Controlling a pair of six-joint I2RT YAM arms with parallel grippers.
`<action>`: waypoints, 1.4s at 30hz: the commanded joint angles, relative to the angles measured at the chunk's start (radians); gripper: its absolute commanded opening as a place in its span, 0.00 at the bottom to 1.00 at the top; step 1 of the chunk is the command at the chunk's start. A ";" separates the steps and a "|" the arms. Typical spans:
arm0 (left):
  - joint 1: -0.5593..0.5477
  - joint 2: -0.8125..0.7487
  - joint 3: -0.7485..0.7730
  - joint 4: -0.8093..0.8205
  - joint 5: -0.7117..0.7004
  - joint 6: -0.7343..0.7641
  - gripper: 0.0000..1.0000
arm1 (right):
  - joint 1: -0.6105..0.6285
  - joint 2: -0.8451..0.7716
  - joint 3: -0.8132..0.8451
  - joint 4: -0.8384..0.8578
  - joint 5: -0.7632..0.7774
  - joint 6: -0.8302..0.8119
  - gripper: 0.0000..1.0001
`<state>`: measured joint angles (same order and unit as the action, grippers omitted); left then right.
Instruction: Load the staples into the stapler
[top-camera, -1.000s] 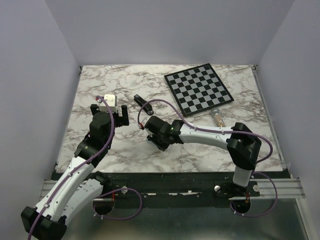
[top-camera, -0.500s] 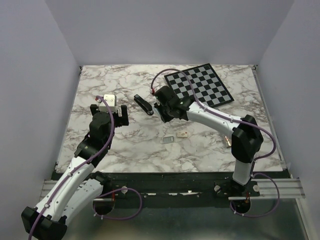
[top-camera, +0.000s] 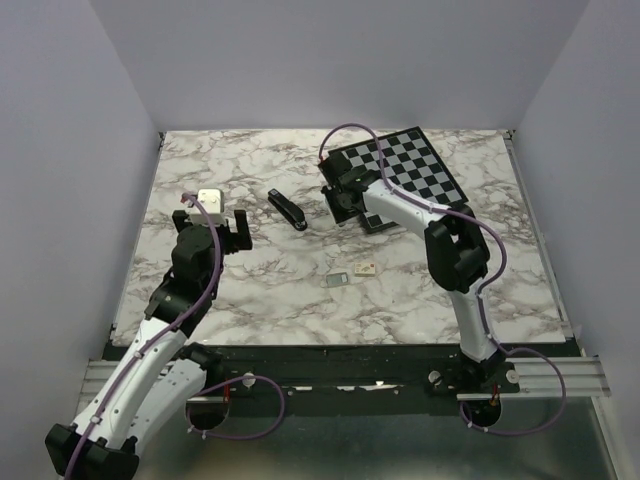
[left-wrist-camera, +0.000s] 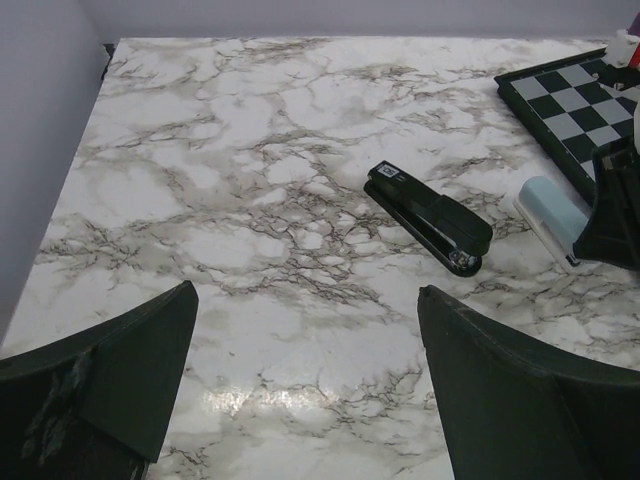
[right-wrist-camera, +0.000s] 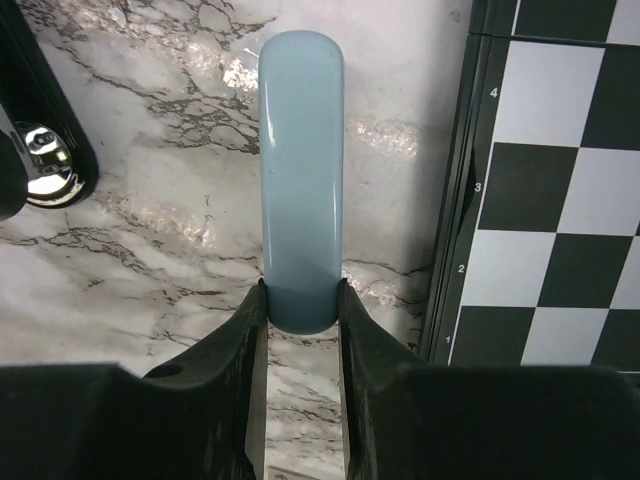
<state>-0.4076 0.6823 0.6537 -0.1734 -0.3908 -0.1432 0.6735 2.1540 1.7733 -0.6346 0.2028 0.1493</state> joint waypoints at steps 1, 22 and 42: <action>0.030 -0.036 -0.017 0.031 0.036 -0.032 0.99 | -0.014 0.041 0.071 -0.022 -0.013 0.024 0.33; 0.089 -0.326 -0.089 0.144 -0.080 -0.145 0.99 | -0.173 -1.000 -0.665 0.188 0.274 0.174 1.00; 0.090 -0.492 -0.190 0.279 -0.120 -0.093 0.99 | -0.180 -1.999 -1.081 0.214 0.449 -0.048 1.00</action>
<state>-0.3225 0.1783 0.4648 0.0738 -0.5011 -0.2588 0.4950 0.1829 0.7177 -0.4187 0.6167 0.1669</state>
